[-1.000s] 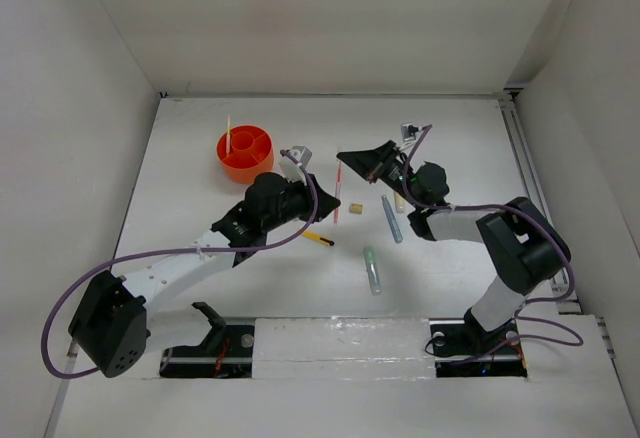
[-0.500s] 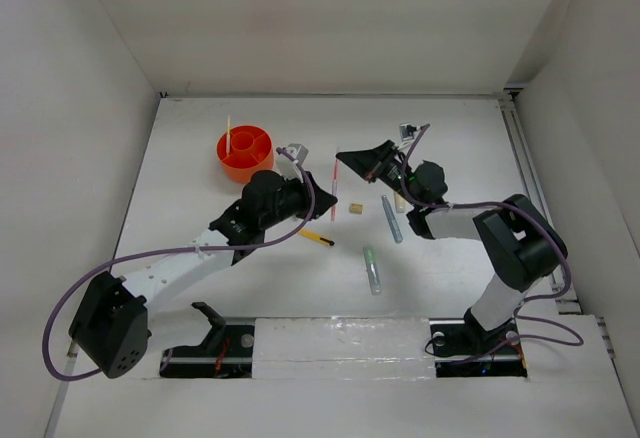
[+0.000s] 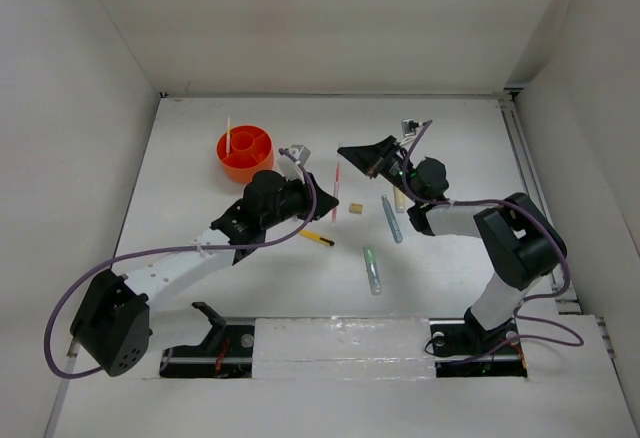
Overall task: Sort the stationery into containers
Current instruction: Cap the pen
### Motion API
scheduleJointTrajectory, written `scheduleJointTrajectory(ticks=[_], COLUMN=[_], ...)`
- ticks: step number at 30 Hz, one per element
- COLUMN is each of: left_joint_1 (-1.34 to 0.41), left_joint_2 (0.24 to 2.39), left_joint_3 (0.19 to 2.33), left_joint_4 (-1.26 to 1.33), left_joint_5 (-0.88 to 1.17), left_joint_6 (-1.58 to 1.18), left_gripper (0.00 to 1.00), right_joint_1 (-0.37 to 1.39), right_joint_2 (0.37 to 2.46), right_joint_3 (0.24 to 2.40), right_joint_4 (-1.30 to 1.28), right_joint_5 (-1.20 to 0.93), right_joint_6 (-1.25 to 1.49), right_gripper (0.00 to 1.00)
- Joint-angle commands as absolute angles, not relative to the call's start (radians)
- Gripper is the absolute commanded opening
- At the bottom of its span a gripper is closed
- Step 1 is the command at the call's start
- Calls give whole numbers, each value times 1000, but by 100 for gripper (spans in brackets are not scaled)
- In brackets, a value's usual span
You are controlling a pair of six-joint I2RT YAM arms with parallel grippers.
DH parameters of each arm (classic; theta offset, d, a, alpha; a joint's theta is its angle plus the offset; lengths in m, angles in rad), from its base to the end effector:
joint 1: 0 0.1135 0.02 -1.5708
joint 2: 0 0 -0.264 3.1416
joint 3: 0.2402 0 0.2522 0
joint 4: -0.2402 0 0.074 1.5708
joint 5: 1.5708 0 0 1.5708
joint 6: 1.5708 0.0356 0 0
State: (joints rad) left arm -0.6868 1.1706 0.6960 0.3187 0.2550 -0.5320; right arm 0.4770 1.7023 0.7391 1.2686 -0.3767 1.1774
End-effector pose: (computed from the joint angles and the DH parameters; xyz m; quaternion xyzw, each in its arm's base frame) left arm 0.2028 -0.1779 0.2812 0.1407 0.7452 -0.4482 0.4733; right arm 0.3013 0.1704 0.2406 0.0575 0.5974 0.6580 0.4548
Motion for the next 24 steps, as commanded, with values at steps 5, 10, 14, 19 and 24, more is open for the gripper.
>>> scheduleJointTrajectory(ticks=[5,10,14,19,24], left_joint_1=[-686,-686,-686,-686,-686], left_joint_2=[1175,1187,1197,1197,1187], left_joint_3=[715,744,753,753,753], left_joint_4=[371,371,371,371,371], left_joint_5=[256,256,256,247,238], left_joint_6=[-525,-515,-515,-515,-515], left_gripper=[0,0,0,0,0], right_joint_1=[482,482,482,482,482], right_joint_2=[1675,1675,1675,1675,1675], right_joint_3=[756,756,756,747,738], right_joint_4=[1500,1500,1500,1500,1500], right_joint_5=[-393,-393,-393,-393,-402], right_joint_6=[1164,1164,1164,1155,1155], right_gripper=[0,0,0,0,0])
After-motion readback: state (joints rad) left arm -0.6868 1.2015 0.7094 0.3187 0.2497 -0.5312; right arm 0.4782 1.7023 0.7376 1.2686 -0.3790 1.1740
